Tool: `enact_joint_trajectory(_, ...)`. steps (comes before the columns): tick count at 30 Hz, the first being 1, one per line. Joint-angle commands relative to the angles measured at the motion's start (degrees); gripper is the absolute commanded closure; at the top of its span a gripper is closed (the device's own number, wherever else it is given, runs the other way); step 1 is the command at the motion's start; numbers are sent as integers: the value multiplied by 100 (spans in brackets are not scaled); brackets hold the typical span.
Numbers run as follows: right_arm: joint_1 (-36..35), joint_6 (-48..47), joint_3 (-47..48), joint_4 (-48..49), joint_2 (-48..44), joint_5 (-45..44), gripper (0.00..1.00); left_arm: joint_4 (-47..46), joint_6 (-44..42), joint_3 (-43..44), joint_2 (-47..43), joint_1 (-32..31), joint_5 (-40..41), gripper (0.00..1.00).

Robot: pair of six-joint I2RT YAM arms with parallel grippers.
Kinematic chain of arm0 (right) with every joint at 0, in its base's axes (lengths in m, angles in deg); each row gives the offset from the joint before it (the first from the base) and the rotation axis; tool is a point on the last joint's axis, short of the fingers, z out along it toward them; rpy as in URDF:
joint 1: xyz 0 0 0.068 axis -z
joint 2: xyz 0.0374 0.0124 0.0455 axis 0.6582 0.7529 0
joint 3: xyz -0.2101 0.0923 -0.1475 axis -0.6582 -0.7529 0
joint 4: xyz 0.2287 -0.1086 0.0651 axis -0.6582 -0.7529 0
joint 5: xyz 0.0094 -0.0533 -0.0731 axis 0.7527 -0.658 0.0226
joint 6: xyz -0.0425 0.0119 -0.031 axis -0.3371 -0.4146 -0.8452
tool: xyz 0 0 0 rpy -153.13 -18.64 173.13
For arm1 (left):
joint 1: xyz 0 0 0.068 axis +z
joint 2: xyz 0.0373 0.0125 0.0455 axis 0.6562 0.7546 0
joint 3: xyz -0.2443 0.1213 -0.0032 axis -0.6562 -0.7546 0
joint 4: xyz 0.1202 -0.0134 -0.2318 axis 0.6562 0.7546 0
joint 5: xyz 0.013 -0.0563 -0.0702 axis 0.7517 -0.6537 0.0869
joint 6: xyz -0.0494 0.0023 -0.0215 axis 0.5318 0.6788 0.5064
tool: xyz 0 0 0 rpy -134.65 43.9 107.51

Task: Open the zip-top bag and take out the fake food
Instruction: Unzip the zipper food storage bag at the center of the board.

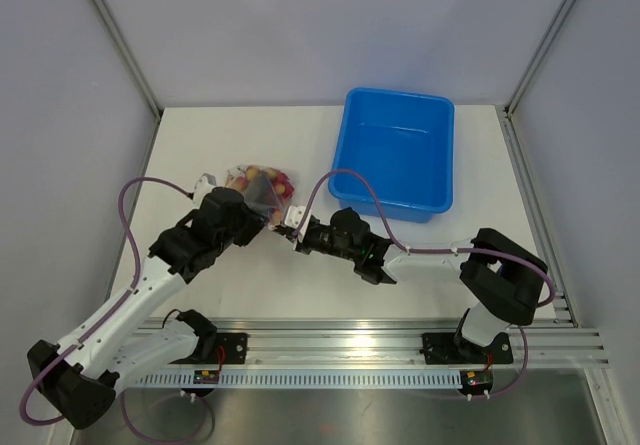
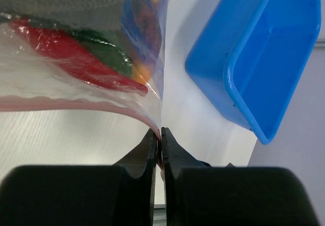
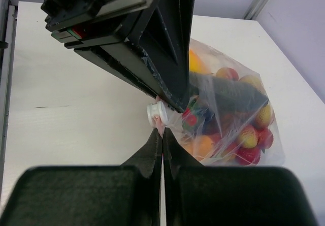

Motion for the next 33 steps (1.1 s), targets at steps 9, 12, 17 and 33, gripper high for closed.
enact_joint_trajectory(9,-46,262,307,-369,-540,-329,100,-976,-1896,185,-927,-32,810,67)
enact_joint_trajectory(12,-37,306,386,-702,-645,-338,100,-1256,-2229,27,-1217,-32,672,50)
enact_joint_trajectory(17,-37,359,491,-1019,-813,-330,100,-2241,-3213,-395,-1595,-32,-102,24)
enact_joint_trajectory(33,-29,860,773,-2320,-1516,-268,100,-4358,-4128,-1432,-1719,-32,-1236,1)
